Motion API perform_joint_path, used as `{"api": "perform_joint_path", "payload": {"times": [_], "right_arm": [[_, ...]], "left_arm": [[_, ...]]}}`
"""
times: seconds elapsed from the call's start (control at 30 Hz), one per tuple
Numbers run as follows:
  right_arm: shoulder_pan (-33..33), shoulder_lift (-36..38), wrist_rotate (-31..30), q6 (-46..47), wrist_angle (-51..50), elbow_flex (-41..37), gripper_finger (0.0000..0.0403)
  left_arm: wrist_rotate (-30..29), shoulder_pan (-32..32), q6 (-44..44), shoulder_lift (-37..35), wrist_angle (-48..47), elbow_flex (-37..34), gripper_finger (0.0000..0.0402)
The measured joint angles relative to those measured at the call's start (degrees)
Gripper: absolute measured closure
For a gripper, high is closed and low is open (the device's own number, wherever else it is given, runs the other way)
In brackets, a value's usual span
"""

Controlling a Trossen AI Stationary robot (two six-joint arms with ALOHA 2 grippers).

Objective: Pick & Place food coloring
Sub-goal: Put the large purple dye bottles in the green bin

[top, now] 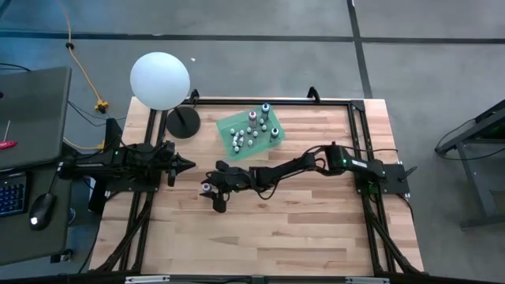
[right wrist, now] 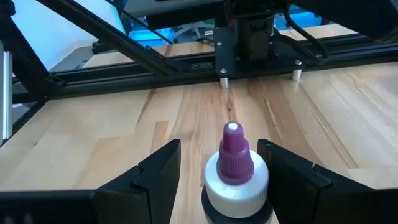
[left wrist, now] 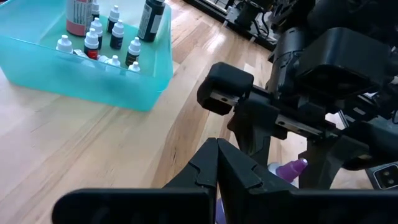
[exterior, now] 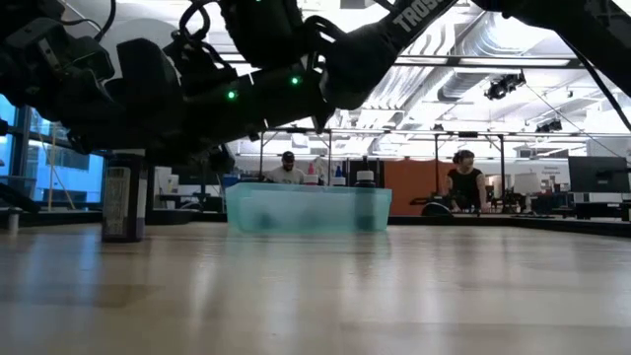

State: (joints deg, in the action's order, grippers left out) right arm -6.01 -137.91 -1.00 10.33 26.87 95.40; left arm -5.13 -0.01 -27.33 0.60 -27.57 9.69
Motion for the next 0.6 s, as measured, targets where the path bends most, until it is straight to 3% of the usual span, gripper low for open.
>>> {"api": "perform_joint_path", "payload": {"times": [0.6], "right_arm": [[-0.05,0.02,-0.58,0.06,-3.06,-0.05,0.0208]], "left_arm": [[-0.02,-0.02,0.0,0.0,0.0,0.02,0.0401]]}}
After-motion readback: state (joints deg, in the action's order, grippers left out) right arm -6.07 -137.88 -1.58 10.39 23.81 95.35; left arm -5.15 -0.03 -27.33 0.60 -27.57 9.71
